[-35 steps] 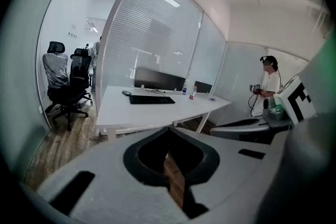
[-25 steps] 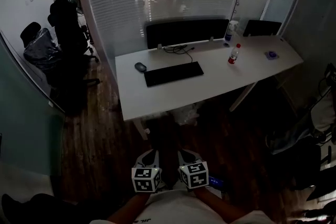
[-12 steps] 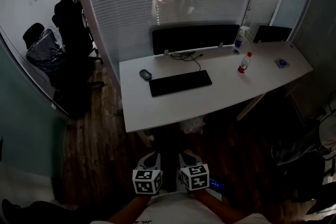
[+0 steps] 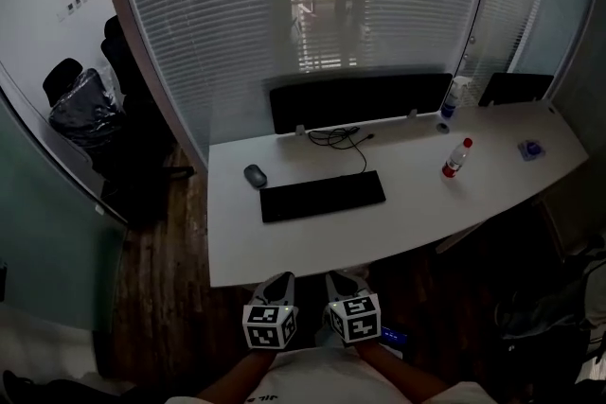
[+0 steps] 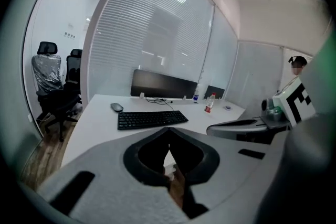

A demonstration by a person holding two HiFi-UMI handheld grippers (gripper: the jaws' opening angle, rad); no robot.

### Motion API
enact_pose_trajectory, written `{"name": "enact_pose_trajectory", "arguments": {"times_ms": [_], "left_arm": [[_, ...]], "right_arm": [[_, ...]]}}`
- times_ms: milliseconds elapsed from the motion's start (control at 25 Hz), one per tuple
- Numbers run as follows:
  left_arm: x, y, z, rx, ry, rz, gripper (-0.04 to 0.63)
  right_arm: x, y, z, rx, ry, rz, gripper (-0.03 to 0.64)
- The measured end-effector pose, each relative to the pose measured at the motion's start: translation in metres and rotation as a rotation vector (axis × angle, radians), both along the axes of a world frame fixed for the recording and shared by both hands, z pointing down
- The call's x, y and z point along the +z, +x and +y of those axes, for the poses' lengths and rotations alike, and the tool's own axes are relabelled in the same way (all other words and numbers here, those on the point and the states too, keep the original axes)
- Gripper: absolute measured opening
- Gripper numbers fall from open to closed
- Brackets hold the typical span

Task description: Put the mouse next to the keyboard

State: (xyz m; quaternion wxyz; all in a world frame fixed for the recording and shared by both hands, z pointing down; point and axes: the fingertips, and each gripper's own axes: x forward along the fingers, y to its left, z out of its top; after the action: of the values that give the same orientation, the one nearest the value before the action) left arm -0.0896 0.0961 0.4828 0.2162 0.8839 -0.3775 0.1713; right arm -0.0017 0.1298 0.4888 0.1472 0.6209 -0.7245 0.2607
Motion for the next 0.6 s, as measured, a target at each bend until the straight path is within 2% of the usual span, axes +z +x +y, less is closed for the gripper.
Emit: {"name": "enact_pose_trajectory", "arguments": {"times_ms": [240,600], "left_arm": [[-0.010,0.045,-0.036,-0.029,0.024,-0.018,0.005],[0.001,0.038,-0.071,-0.100,-0.019,-0.038,0.005]], "right_arm": [[-0.001,0.041,-0.045,-0.061,-0.015,0.002,-0.006],[0.004,0.030,-0.082,-0.160,-0.027,-0.038,-0.006]]}}
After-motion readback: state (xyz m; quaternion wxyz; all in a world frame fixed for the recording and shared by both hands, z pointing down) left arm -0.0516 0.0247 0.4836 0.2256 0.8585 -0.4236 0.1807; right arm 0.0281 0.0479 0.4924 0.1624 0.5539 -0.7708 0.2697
